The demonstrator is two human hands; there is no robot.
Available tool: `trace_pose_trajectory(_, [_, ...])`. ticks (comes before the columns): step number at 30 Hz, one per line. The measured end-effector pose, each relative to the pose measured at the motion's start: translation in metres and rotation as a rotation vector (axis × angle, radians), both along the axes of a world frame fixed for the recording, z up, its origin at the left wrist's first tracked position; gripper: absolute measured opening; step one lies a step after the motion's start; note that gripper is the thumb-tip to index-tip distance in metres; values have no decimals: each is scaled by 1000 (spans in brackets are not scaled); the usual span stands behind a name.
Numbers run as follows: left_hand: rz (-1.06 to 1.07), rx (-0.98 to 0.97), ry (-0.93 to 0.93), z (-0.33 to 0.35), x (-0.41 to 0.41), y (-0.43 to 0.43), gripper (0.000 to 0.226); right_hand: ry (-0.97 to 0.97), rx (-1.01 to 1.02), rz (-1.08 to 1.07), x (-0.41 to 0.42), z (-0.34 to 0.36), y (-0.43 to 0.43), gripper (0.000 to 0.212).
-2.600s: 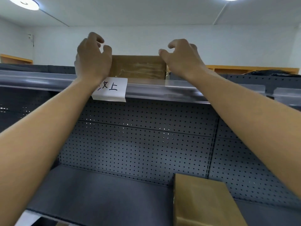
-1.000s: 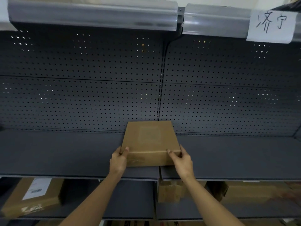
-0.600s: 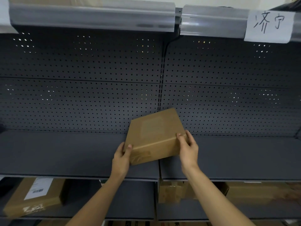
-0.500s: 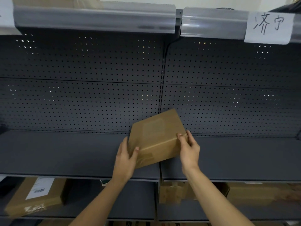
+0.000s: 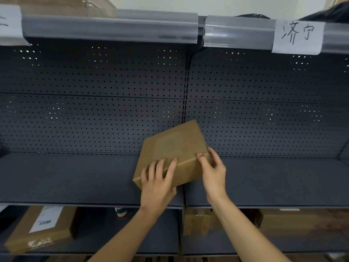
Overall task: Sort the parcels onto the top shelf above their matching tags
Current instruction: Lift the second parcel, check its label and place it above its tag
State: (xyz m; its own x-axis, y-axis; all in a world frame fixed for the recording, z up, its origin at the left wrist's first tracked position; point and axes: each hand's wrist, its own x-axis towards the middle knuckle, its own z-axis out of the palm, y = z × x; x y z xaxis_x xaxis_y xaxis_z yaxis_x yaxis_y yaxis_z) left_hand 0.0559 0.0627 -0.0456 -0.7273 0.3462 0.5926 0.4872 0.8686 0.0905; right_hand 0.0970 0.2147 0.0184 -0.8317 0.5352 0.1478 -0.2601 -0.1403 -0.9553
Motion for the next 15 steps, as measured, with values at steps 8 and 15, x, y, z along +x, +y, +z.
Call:
trace_pose_trajectory(8, [-60,835,-332,26,5,-17,102,-81,94,17,11,-18,14,48])
trace_pose_trajectory(15, [-164,1540,-649,31,13,-11,81,-357,-97,261,7,-52,0,43])
